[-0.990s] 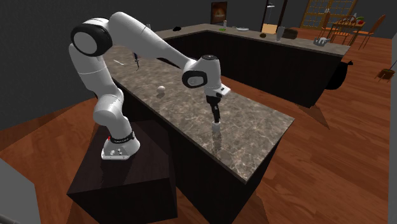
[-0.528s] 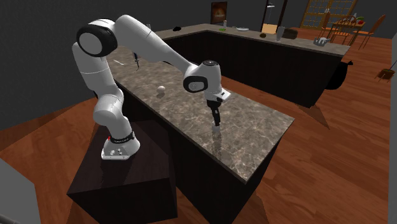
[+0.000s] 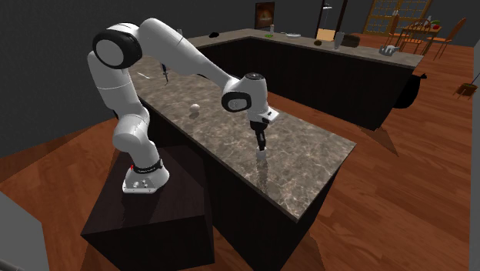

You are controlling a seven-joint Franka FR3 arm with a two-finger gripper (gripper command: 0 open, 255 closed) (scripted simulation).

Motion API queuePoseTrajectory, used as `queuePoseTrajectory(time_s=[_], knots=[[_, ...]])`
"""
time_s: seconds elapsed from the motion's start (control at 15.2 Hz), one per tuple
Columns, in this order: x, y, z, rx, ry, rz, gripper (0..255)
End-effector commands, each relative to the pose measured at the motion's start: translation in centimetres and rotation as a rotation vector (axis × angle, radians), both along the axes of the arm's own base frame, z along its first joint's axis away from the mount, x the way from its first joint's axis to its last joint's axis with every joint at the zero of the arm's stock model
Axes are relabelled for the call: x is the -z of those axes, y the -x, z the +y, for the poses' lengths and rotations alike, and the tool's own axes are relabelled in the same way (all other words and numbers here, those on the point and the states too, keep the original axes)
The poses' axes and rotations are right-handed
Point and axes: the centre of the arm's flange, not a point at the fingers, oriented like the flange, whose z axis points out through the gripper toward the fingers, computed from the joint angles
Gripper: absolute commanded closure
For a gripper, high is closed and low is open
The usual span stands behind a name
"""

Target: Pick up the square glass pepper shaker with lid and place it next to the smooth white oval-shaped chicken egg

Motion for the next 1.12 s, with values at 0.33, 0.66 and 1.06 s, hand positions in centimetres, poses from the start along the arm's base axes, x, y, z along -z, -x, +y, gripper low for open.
queuePoseTrajectory(time_s=[0.33,0.66,1.06], knots=[[0.0,0.0,0.0,0.0,0.0,0.0,255],[-2.6,0.0,0.0,0.0,0.0,0.0,255],[-5.8,0.0,0.0,0.0,0.0,0.0,255]])
